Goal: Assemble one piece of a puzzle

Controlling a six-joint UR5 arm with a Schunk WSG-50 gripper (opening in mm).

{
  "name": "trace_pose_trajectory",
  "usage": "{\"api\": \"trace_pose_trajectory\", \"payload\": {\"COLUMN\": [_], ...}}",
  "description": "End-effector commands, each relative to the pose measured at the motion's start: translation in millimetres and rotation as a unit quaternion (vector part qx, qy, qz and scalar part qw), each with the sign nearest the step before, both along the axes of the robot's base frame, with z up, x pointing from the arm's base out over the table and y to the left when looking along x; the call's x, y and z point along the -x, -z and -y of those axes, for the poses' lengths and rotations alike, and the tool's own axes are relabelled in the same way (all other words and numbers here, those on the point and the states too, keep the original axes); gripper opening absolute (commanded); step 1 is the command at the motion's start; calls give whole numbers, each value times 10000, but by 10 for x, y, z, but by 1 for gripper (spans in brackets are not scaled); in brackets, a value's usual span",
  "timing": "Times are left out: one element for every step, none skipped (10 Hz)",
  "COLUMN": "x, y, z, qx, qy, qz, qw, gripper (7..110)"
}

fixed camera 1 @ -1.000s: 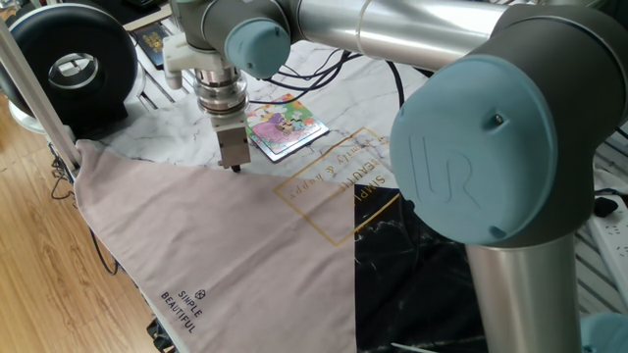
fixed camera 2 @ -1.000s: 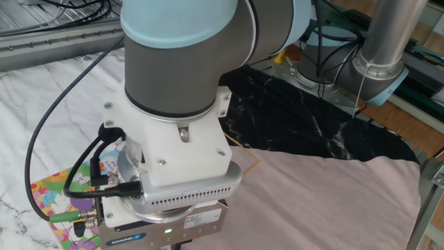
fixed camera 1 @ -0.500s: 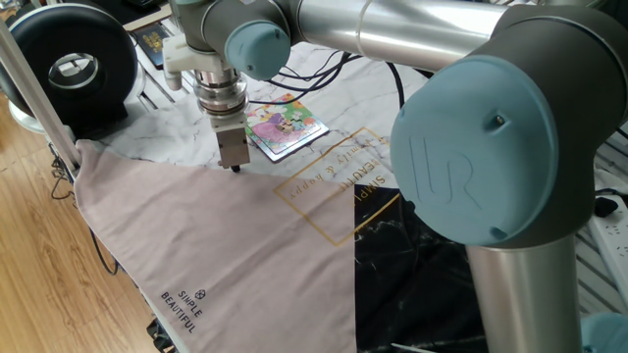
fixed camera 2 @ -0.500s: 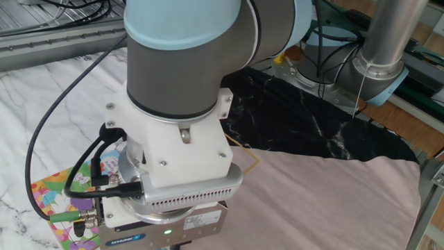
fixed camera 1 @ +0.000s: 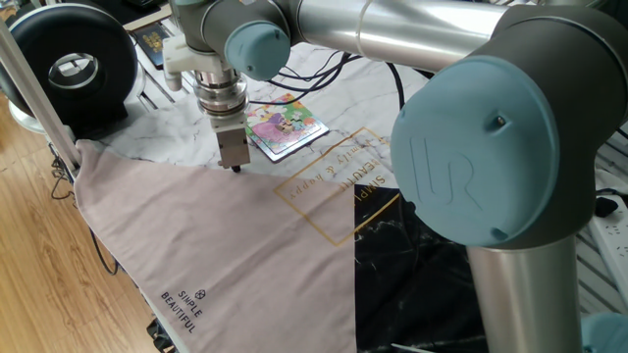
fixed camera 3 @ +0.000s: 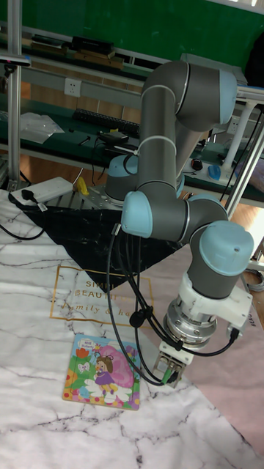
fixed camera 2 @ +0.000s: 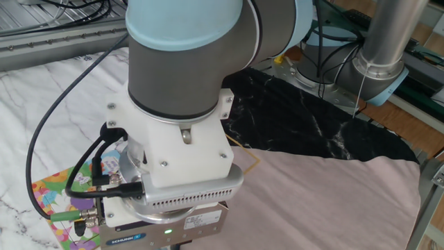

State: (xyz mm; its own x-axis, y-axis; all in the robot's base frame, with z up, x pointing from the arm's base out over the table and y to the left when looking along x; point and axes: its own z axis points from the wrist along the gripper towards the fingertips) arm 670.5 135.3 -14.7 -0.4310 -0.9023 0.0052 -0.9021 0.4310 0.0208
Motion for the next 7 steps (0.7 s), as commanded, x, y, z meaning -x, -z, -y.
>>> {"api": "trace_pose_trajectory", "payload": {"x": [-6,-2,-3,2,15,26,33], "y": [-6,7,14,18,15,2,-21], "z": [-51,-60,-55,-52,-50,-48,-36], "qx": [-94,-101,-86,-78,-78,-78,-55], "qy": [77,92,92,92,92,115,115], "qz": [-4,3,11,3,-12,-28,-35], "qw": [9999,9999,9999,9999,9999,9999,9999], "gripper": [44,44,44,22,22,22,22]}}
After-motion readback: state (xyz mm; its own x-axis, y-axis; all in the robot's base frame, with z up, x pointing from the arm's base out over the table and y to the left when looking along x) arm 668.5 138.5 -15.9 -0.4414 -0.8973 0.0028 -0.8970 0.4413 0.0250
